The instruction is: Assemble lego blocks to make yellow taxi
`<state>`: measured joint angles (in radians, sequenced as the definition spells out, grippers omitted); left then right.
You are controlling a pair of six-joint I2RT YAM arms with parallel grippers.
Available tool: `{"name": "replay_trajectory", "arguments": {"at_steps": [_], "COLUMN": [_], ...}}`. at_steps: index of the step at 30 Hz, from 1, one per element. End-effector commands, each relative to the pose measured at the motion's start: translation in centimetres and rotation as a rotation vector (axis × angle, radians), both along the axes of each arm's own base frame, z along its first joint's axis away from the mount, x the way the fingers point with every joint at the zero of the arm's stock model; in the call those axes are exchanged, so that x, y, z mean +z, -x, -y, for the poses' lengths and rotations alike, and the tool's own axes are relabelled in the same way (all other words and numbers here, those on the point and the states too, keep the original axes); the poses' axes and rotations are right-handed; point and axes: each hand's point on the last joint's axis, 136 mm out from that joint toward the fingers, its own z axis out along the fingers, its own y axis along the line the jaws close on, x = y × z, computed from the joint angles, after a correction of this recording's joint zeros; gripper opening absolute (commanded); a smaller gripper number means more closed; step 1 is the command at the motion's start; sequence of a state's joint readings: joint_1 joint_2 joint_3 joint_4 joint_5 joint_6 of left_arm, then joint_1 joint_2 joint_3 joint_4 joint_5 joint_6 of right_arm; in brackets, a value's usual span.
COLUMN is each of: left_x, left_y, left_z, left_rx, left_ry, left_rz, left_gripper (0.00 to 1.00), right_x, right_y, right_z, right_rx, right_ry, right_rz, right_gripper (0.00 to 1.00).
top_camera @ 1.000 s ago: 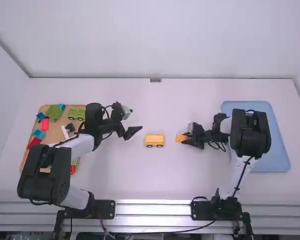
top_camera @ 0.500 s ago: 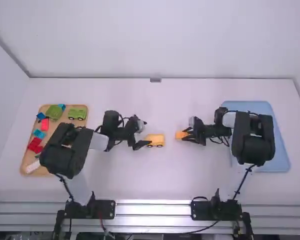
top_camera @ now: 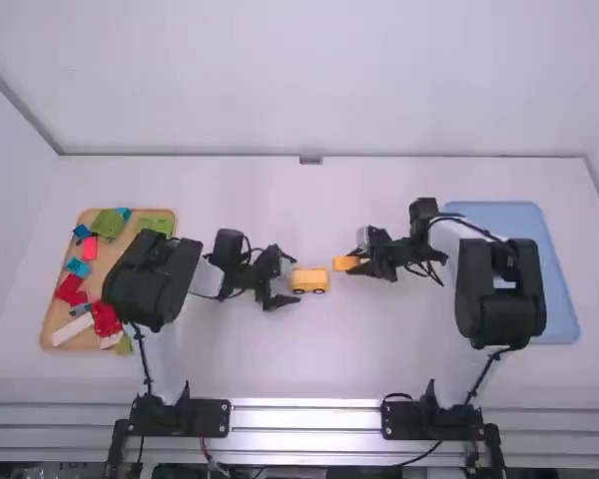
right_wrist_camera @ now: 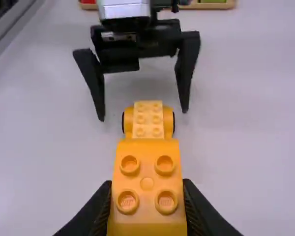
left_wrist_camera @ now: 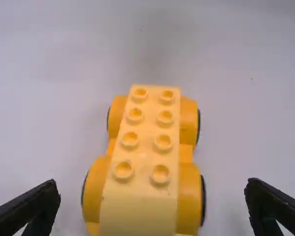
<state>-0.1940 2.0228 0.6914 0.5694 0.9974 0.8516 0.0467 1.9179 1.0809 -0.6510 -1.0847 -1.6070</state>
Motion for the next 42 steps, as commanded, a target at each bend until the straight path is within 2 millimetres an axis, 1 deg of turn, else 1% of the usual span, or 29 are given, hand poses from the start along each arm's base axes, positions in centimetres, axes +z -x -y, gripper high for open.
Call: {"name": "replay_trajectory", "arguments": {"at_steps": [1,3,6,8,10,11,15,16,18,20,21,23,25,27,30,33,36,39,42], "left_x": [0.3,0.0,-0.5,-0.8,-1.6,-1.7,-2.3,-2.4,-2.5,-2.6,-2.6,-2.6,-2.5,-2.5,-2.3,-2.4,-2.4,-2.4,-2.3], "left_y": [-0.6,-0.8,-0.6,-0.3,0.0,0.0,0.1,0.4,0.4,0.7,1.0,1.0,0.8,0.6,0.3,0.3,0.3,0.3,0.3], "left_z": [0.8,0.8,1.4,1.9,2.3,2.3,2.0,2.0,1.8,1.7,1.9,1.9,1.9,1.9,1.8,1.8,1.8,1.8,1.8], "left_rx": [-0.041,-0.040,-0.056,-0.092,-0.121,-0.120,-0.097,-0.100,-0.094,-0.102,-0.118,-0.122,-0.119,-0.116,-0.114,-0.113,-0.112,-0.112,-0.112], "left_ry": [0.022,0.018,0.012,0.008,-0.008,-0.010,-0.029,-0.029,-0.029,-0.032,-0.033,-0.034,-0.033,-0.032,-0.031,-0.032,-0.034,-0.034,-0.033], "left_rz": [0.009,-0.009,-0.022,0.010,0.037,0.034,0.011,0.005,0.004,0.014,0.029,0.036,0.036,0.040,0.046,0.047,0.046,0.048,0.050], "left_gripper": [0.99,0.99,0.99,0.98,0.93,0.92,0.85,0.82,0.80,0.74,0.69,0.65,0.59,0.57,0.51,0.50,0.50,0.50,0.50], "right_x": [1.2,1.2,1.2,1.2,1.2,1.2,1.2,1.2,1.2,0.9,0.7,0.6,0.3,0.0,-1.3,-2.0,-2.2,-2.6,-3.0], "right_y": [-0.1,0.1,0.3,0.4,0.5,0.5,0.4,0.5,0.4,0.4,0.4,0.5,0.3,0.0,-0.5,-0.4,-0.1,0.2,0.8], "right_z": [-0.5,-0.8,-1.3,-1.5,-1.7,-1.8,-1.6,-1.6,-1.6,-1.5,-1.4,-1.4,-1.7,-1.9,-2.9,-3.9,-5.1,-5.8,-6.6], "right_rx": [0.010,0.018,0.034,0.042,0.048,0.049,0.044,0.044,0.044,0.043,0.043,0.045,0.029,0.014,-0.022,-0.033,-0.039,-0.046,-0.048], "right_ry": [-0.009,-0.010,-0.009,-0.009,-0.009,-0.010,-0.009,-0.009,-0.008,0.008,0.019,0.026,0.047,0.062,0.076,0.056,0.015,0.003,-0.014], "right_rz": [0.024,0.022,0.022,0.024,0.026,0.027,0.026,0.025,0.026,0.028,0.028,0.026,-0.001,-0.008,0.001,0.012,0.018,0.023,0.022], "right_gripper": [0.20,0.20,0.20,0.20,0.20,0.20,0.20,0.20,0.20,0.20,0.19,0.19,0.18,0.17,0.16,0.16,0.16,0.15,0.14]}}
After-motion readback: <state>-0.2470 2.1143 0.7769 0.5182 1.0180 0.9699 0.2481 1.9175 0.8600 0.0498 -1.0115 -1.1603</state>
